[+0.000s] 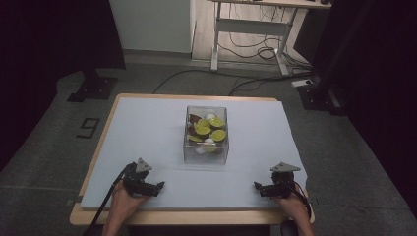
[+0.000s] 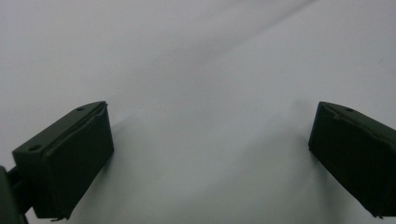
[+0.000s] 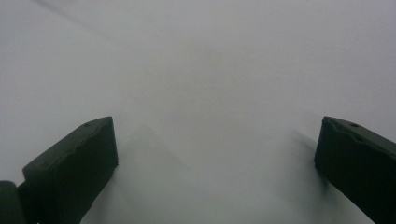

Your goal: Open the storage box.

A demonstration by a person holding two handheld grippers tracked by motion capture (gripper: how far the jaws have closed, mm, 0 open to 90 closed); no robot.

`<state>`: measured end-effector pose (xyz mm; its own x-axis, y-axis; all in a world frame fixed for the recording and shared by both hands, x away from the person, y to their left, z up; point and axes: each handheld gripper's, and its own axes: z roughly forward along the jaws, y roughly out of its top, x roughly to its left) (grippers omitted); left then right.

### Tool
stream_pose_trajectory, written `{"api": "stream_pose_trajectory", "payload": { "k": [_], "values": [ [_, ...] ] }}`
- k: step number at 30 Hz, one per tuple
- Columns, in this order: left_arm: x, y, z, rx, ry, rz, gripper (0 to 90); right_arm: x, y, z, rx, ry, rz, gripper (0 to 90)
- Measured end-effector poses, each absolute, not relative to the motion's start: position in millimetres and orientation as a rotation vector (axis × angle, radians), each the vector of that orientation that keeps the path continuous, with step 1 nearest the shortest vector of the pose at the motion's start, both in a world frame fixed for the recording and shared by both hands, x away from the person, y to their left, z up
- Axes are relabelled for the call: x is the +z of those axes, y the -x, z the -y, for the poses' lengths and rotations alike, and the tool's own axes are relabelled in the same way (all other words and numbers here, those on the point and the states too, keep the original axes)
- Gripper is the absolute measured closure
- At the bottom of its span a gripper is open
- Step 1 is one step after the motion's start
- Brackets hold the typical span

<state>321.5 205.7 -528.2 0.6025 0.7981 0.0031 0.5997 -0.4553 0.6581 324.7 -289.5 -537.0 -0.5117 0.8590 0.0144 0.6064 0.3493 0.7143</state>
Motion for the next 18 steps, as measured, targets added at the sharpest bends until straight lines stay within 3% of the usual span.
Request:
{"api": "stream_pose_trajectory", "payload": {
  "k": [18],
  "values": [
    [-528.3, -321.4, -206.0, 0.414, -2.206, -1.098, 0.0, -534.8, -326.7, 287.7, 0.933, -1.311, -2.262, 0.0]
  ]
}}
